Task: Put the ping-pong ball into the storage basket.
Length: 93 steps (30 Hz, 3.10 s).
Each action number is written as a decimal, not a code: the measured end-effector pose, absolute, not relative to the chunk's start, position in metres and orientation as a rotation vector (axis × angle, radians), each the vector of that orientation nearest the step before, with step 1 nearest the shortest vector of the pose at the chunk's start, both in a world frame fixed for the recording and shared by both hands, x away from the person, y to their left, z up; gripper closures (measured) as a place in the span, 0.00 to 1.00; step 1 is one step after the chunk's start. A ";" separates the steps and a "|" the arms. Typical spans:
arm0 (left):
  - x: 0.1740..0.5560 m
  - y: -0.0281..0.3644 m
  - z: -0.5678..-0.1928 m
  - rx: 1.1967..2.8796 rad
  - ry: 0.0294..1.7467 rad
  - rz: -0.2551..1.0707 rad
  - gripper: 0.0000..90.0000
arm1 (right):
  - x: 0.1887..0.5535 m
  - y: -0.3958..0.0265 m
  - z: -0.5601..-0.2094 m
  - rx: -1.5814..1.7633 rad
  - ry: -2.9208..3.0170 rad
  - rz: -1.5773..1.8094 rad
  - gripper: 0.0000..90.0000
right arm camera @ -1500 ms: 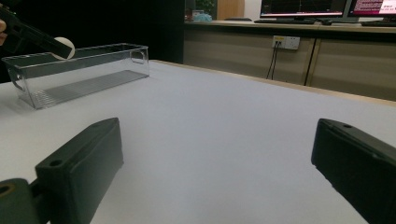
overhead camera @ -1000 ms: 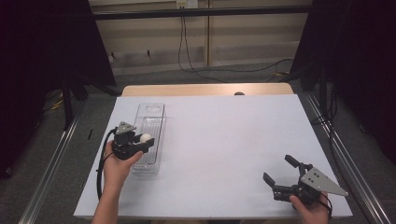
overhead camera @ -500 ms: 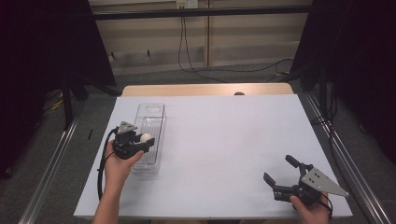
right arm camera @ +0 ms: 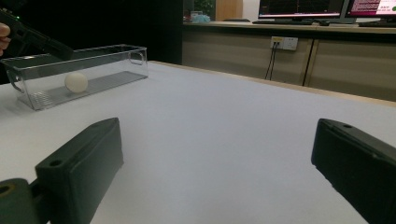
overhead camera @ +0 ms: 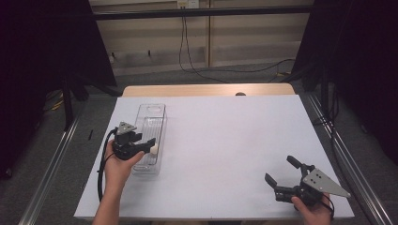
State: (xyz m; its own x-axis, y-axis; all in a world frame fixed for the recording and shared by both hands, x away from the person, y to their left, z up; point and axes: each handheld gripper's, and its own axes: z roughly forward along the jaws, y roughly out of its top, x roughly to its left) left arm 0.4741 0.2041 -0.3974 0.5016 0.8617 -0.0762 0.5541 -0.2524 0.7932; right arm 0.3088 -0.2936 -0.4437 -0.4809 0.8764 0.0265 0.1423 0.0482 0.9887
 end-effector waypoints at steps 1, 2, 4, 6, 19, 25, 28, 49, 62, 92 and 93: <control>0.474 0.204 -0.397 1.929 1.171 0.482 0.43 | 0.309 -0.294 -0.444 1.032 1.701 1.488 0.02; 0.473 0.204 -0.397 1.918 1.172 0.477 0.41 | 0.309 -0.293 -0.444 1.033 1.697 1.488 0.02; 0.472 0.205 -0.397 1.915 1.172 0.483 0.38 | 0.309 -0.293 -0.444 1.036 1.696 1.490 0.02; 0.472 0.204 -0.397 1.911 1.165 0.483 0.37 | 0.309 -0.293 -0.444 1.029 1.701 1.492 0.02; 0.466 0.207 -0.394 1.825 1.158 0.480 0.20 | 0.310 -0.292 -0.443 1.023 1.695 1.494 0.02; 0.463 0.204 -0.392 1.799 1.129 0.473 0.16 | 0.310 -0.292 -0.443 1.020 1.700 1.493 0.02; 0.461 0.202 -0.392 1.785 1.126 0.474 0.12 | 0.310 -0.293 -0.443 1.019 1.701 1.498 0.02; 0.443 0.204 -0.397 1.740 1.022 0.496 0.03 | 0.311 -0.292 -0.444 1.022 1.708 1.507 0.02; 0.426 0.216 -0.399 1.646 0.992 0.534 0.03 | 0.312 -0.293 -0.444 1.024 1.703 1.503 0.02; 0.395 0.227 -0.422 1.602 0.943 0.504 0.03 | 0.312 -0.292 -0.444 1.028 1.705 1.504 0.02; 0.394 0.227 -0.424 1.603 0.943 0.503 0.03 | 0.312 -0.292 -0.444 1.030 1.700 1.503 0.02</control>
State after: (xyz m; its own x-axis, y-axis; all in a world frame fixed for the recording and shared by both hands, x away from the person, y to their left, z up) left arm 0.3936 0.2269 -0.4235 0.5854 0.7935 -0.1661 0.3043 -0.0251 0.9522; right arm 0.3116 -0.2923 -0.4439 -0.4890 0.8716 0.0352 0.1417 0.0396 0.9891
